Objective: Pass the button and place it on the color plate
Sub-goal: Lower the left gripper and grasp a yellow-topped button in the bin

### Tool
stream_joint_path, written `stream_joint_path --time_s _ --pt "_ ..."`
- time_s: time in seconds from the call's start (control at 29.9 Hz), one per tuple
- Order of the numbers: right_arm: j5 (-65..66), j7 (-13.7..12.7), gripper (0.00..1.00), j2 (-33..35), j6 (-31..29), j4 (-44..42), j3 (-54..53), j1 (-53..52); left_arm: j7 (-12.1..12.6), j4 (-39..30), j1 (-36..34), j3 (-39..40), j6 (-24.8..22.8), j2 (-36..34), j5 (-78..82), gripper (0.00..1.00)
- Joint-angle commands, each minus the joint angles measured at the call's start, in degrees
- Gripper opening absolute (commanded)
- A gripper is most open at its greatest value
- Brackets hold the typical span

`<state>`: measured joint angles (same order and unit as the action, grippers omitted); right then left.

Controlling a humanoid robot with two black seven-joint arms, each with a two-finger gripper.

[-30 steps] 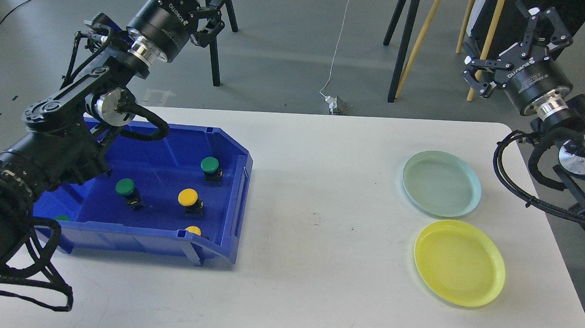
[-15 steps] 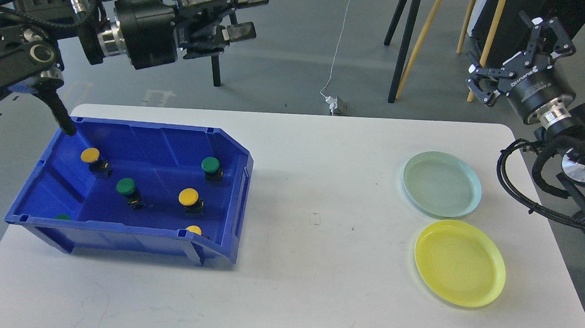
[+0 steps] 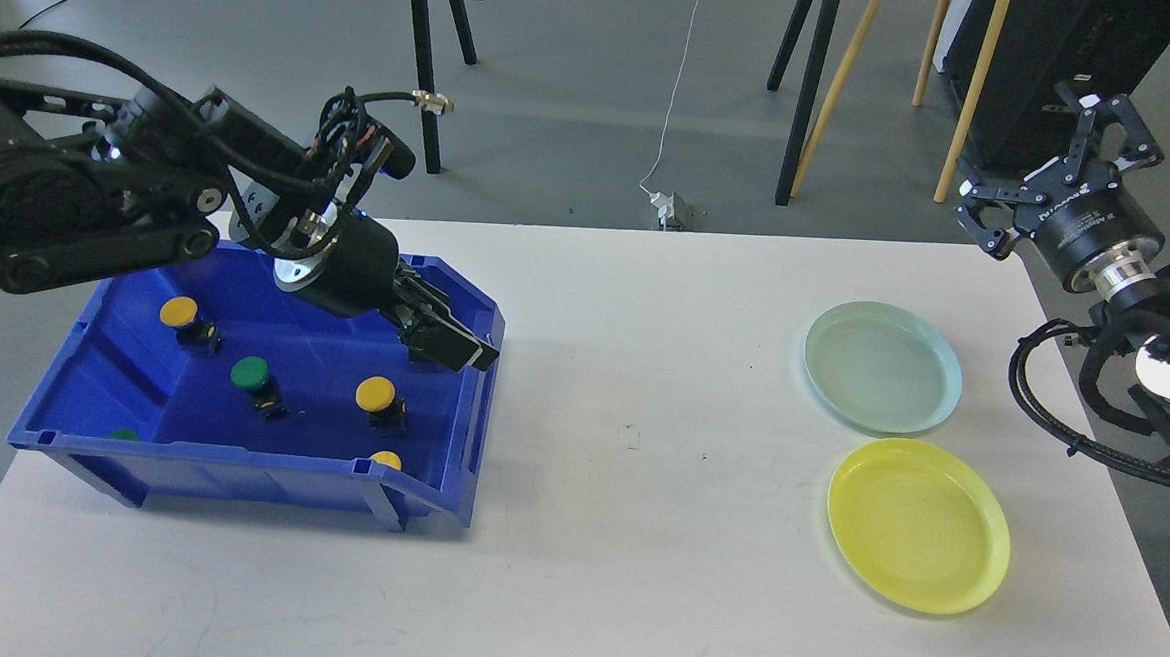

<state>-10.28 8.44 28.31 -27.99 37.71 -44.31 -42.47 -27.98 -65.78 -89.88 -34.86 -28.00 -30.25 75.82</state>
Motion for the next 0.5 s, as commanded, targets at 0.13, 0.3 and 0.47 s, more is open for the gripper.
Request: stream_joint_path --time_s 0.13,0.3,0.47 --pt "0.0 0.0 1.0 0.0 0.0 0.0 0.0 0.1 0.0 7.9 5.1 -3.5 0.0 3.6 4.2 0.99" --pt "0.0 0.0 1.0 0.0 0.0 0.0 0.0 0.2 0.0 11.5 8.3 -3.4 0.0 3.6 6.3 0.98" --pt "0.0 -0.1 1.0 0.0 0.0 0.0 0.1 0.1 0.0 12.9 10.2 -2.8 0.0 3.7 6.3 0.98"
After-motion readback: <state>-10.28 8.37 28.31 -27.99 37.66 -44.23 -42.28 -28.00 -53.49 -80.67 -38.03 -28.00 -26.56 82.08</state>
